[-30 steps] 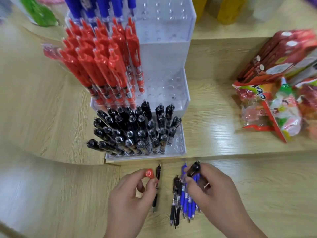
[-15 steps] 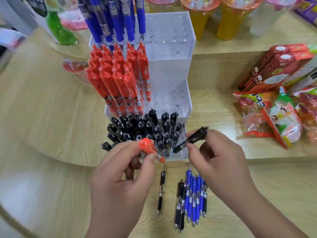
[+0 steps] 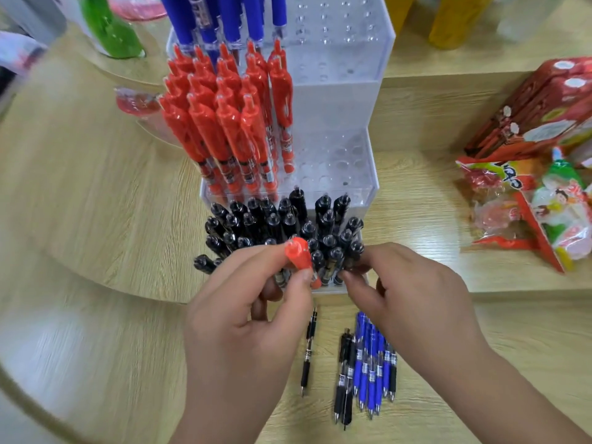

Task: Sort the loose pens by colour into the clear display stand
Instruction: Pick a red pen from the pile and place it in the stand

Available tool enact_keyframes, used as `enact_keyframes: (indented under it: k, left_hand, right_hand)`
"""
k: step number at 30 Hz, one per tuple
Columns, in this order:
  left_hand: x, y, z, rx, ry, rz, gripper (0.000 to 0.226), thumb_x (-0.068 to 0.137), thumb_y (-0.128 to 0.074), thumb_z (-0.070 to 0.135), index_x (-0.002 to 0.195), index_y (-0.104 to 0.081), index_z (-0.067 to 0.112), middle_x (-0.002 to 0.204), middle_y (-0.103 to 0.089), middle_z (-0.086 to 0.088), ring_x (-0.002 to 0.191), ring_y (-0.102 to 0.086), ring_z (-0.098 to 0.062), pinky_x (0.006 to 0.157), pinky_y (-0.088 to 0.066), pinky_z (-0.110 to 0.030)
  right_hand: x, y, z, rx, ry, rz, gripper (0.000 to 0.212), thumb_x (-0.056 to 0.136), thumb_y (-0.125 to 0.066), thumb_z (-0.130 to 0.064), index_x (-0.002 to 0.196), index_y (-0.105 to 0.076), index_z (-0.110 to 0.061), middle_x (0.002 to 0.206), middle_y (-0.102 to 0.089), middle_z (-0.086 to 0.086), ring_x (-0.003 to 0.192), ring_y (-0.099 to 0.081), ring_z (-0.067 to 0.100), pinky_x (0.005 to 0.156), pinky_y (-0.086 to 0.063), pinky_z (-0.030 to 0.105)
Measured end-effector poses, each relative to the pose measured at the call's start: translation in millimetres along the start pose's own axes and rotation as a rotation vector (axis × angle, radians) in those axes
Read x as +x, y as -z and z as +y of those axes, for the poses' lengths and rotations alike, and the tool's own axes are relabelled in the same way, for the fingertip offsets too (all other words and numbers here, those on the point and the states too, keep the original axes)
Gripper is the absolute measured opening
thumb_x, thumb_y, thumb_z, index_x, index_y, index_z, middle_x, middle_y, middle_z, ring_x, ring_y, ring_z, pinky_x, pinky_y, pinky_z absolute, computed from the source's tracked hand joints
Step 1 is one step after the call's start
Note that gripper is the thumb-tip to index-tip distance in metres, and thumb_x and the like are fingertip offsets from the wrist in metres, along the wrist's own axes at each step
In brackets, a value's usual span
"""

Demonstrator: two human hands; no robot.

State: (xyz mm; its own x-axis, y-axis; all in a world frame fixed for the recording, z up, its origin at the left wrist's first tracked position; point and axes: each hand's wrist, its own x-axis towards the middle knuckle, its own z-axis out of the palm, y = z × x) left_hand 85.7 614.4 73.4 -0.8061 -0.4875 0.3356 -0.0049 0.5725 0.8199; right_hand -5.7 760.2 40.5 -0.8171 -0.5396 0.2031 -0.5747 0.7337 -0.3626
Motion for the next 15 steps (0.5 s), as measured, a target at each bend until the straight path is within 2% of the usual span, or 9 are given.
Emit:
enact_keyframes:
  k: [3,10,13,15]
  left_hand:
    - [-0.4,-2.2,2.1,-0.006,0.002,0.0,0.014,0.085,-0.064,0.024,0.095,-0.074,0.024,0.079,-0.057,0.01,0.066,-0.05,-0.015,0.055,-0.04,-0.024]
    - [-3.1,-3.8,2.8,0.0,-0.021,-0.023,0.012,0.084,-0.064,0.025,0.092,-0.073,0.029,0.073,-0.052,0.013,0.062,-0.048,-0.014,0.053,-0.039,-0.025]
    - [-5.7,-5.2,0.7,0.005,-0.012,-0.017,0.014,0.084,-0.064,0.026,0.095,-0.074,0.027,0.073,-0.054,0.009,0.061,-0.047,-0.017,0.053,-0.039,-0.028]
    - [-7.0,-4.8,-0.1,0.017,-0.012,-0.017,0.013,0.084,-0.064,0.026,0.094,-0.073,0.027,0.072,-0.052,0.01,0.06,-0.046,-0.016,0.053,-0.038,-0.027]
  right_hand:
    - [-2.0,-2.9,-1.1,-0.033,0.014,-0.008,0.031,0.085,-0.047,-0.047,0.081,-0.067,-0.024,0.067,-0.062,-0.008,0.043,-0.052,0.014,0.038,-0.032,0.022]
    - [-5.3,-6.0,4.6,0.014,-0.061,0.1,0.026,0.086,-0.061,-0.042,0.075,-0.064,-0.019,0.062,-0.056,-0.007,0.042,-0.051,0.017,0.036,-0.035,0.024]
    - [-6.8,-11.9,4.2,-0.041,0.104,0.078,0.019,0.086,-0.06,-0.035,0.08,-0.065,-0.018,0.069,-0.061,-0.005,0.045,-0.053,0.018,0.037,-0.031,0.023]
    - [-5.1,-13.5,6.0,-0.071,0.13,0.056,0.018,0.083,-0.061,-0.034,0.08,-0.067,-0.017,0.07,-0.063,-0.004,0.045,-0.054,0.02,0.038,-0.03,0.023]
